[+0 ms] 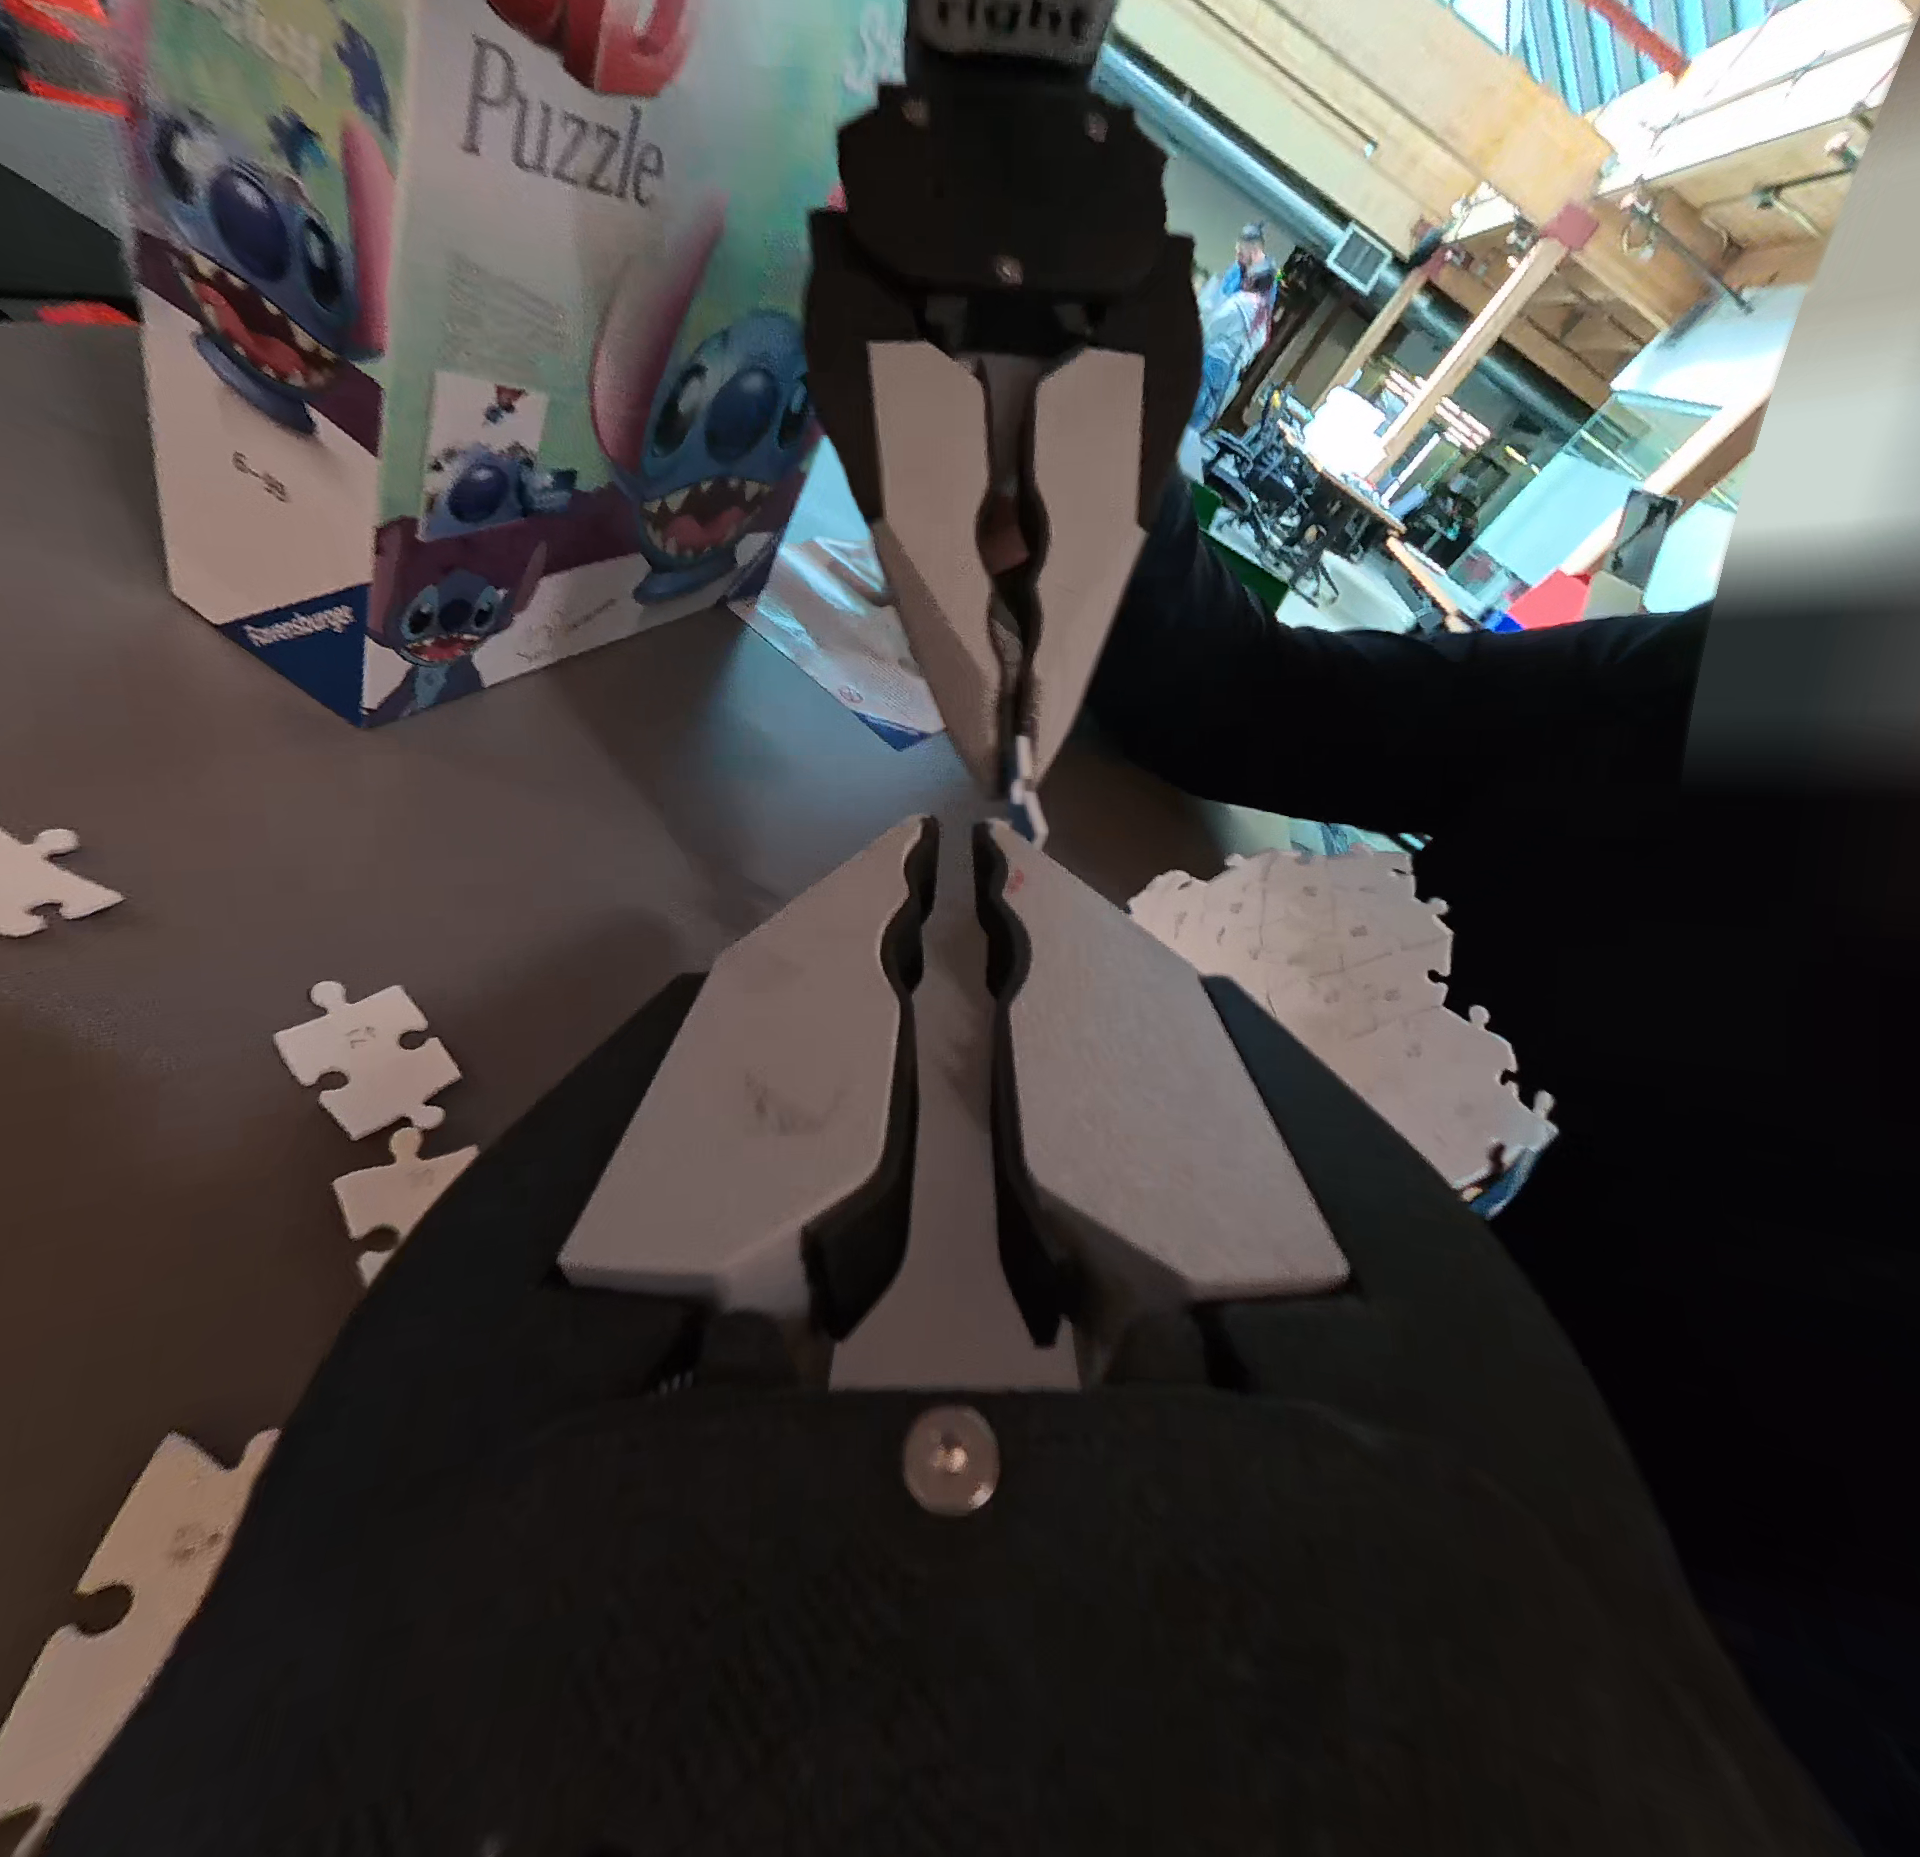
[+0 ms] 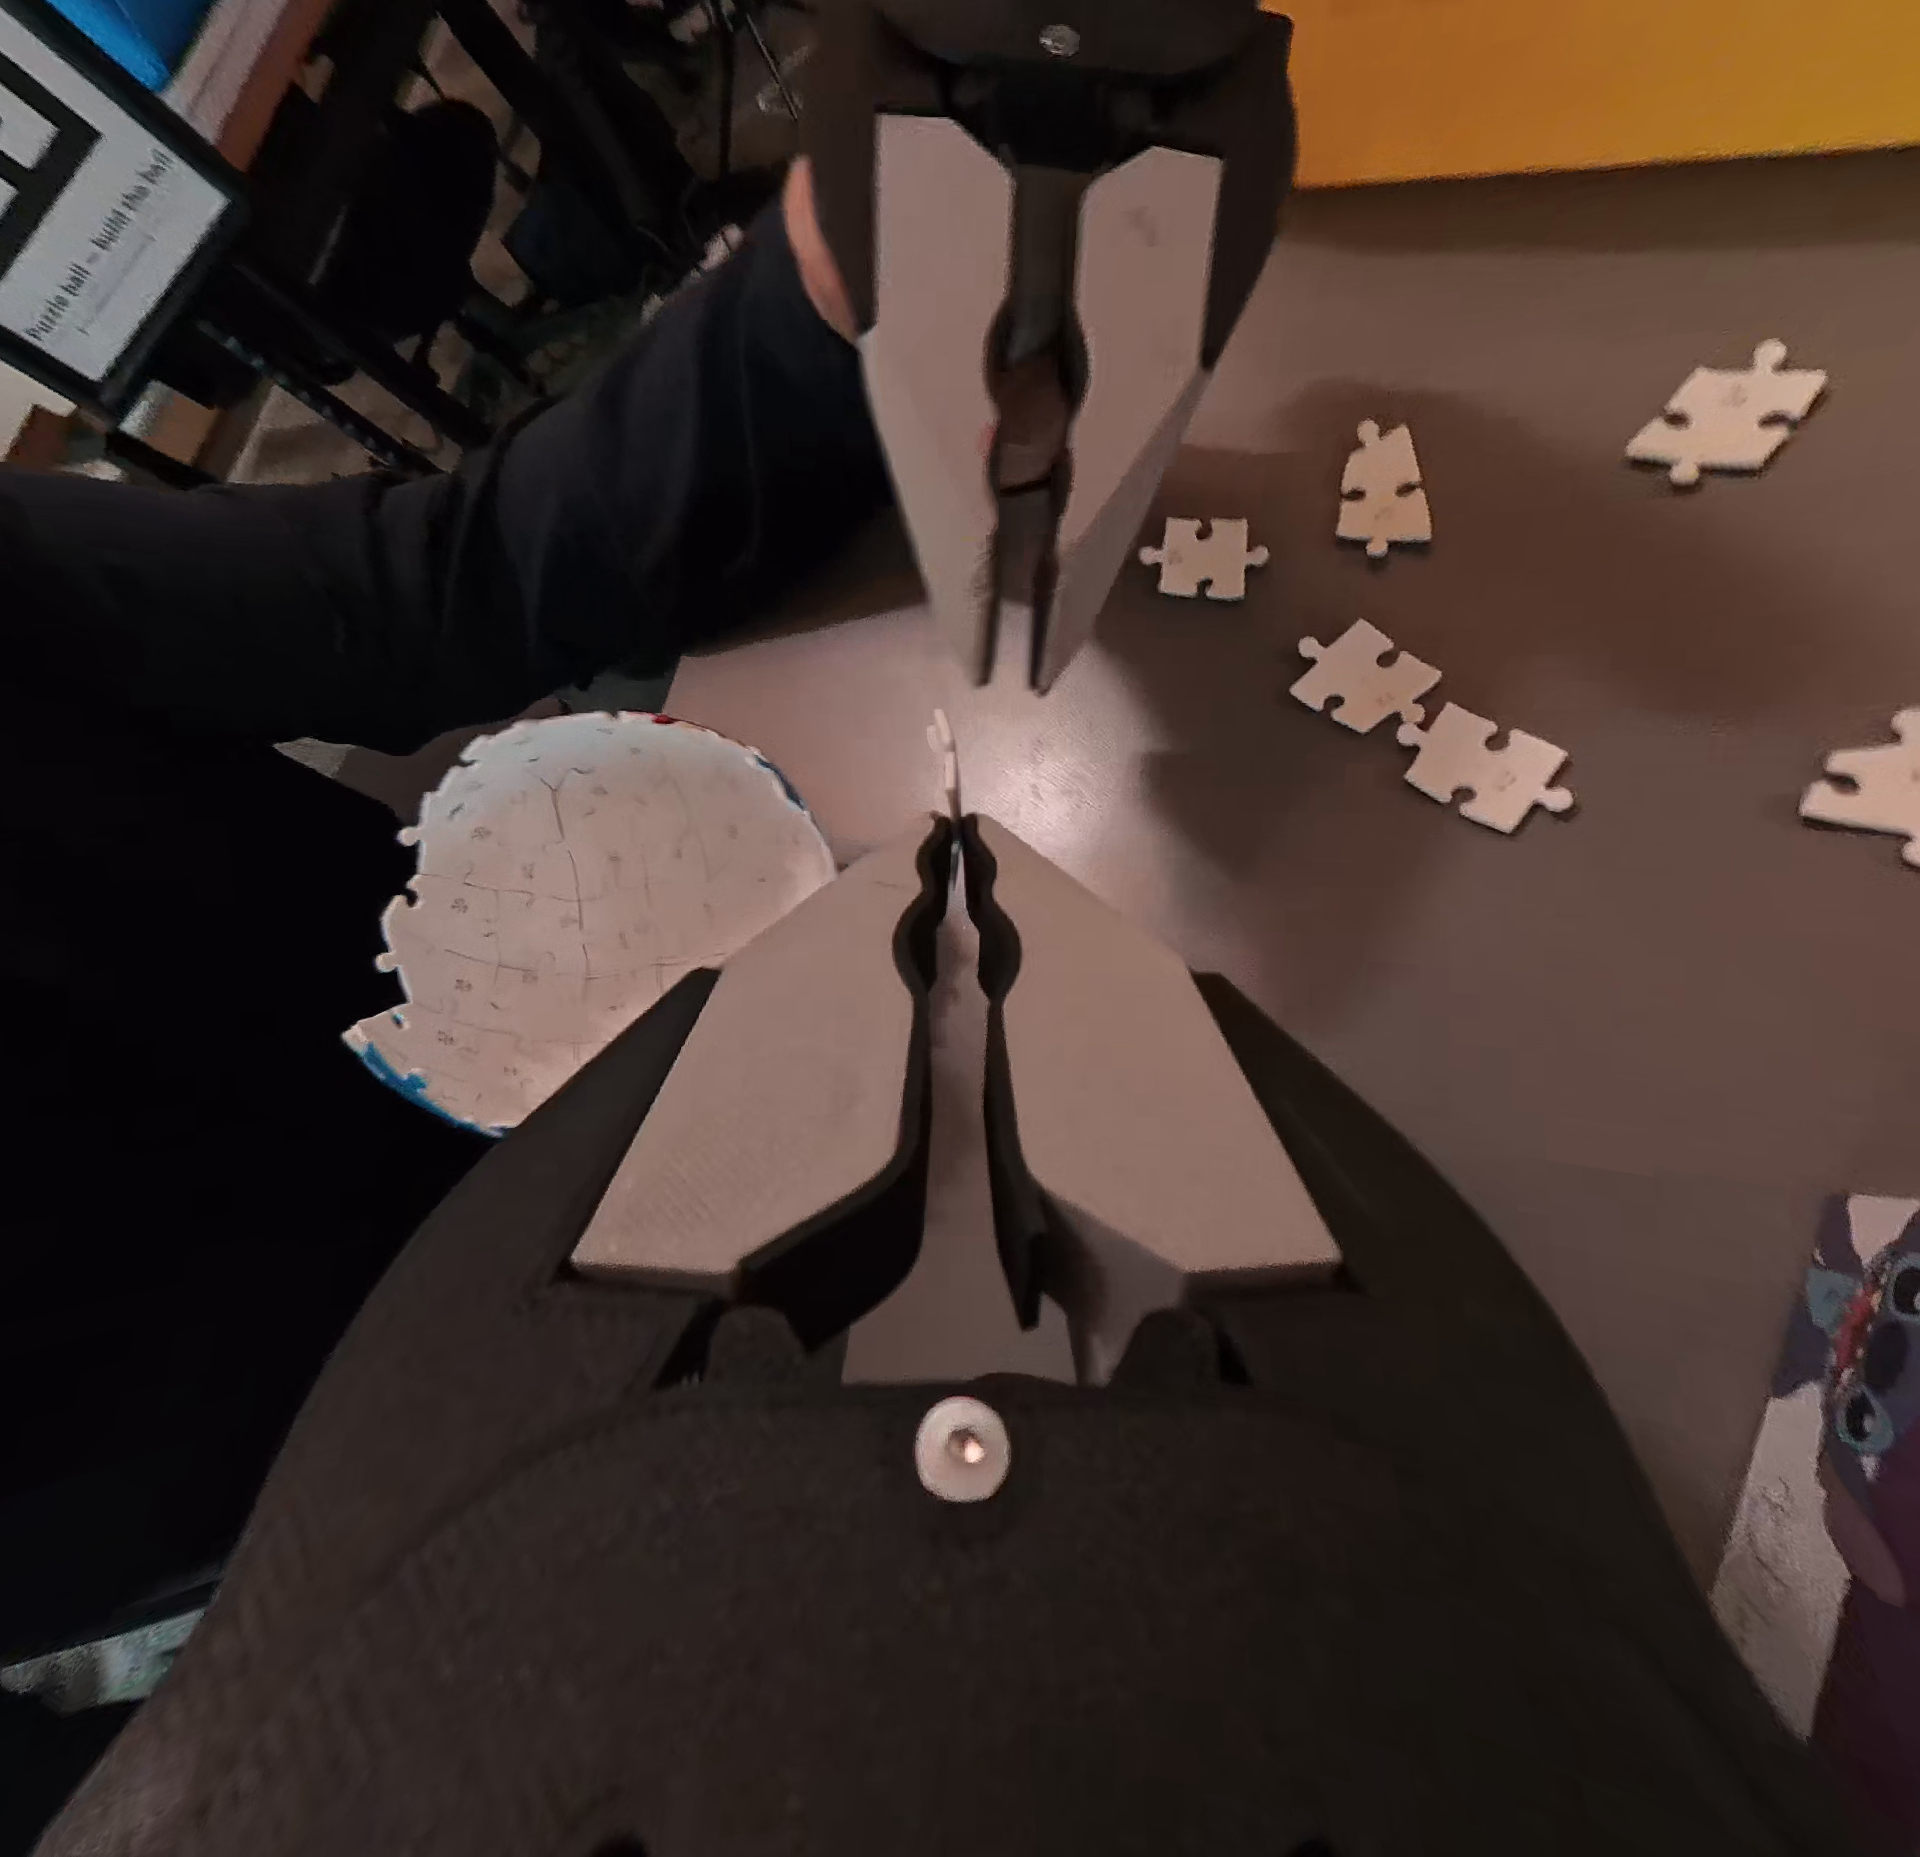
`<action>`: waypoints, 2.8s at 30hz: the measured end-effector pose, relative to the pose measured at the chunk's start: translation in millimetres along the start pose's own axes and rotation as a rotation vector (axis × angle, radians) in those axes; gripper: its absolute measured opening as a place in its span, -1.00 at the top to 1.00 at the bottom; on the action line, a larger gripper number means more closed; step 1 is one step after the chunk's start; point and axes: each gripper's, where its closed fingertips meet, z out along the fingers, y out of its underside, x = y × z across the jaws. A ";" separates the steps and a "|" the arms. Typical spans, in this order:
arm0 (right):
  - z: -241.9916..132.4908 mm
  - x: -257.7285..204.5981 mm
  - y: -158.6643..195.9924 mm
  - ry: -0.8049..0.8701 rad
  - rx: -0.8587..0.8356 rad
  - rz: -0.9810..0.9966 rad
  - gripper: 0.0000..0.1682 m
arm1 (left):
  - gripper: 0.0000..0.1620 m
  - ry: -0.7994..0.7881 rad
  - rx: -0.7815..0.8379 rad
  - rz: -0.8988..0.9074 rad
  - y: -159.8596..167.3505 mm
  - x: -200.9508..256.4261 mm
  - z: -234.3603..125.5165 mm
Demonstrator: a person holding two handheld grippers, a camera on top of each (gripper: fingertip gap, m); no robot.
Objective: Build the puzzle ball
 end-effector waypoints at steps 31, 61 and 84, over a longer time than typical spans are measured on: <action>38.9 -40.3 34.8 0.043 -0.165 -0.265 1.00 | 0.84 -0.363 -0.384 -0.036 44.7 50.7 11.3; 46.9 -33.9 38.5 0.029 -0.122 -0.261 1.00 | 0.94 -0.474 -0.564 -0.079 69.0 49.9 10.0; 49.7 -35.9 35.5 0.044 -0.062 -0.242 1.00 | 0.97 -0.482 -0.589 -0.107 77.9 50.9 10.8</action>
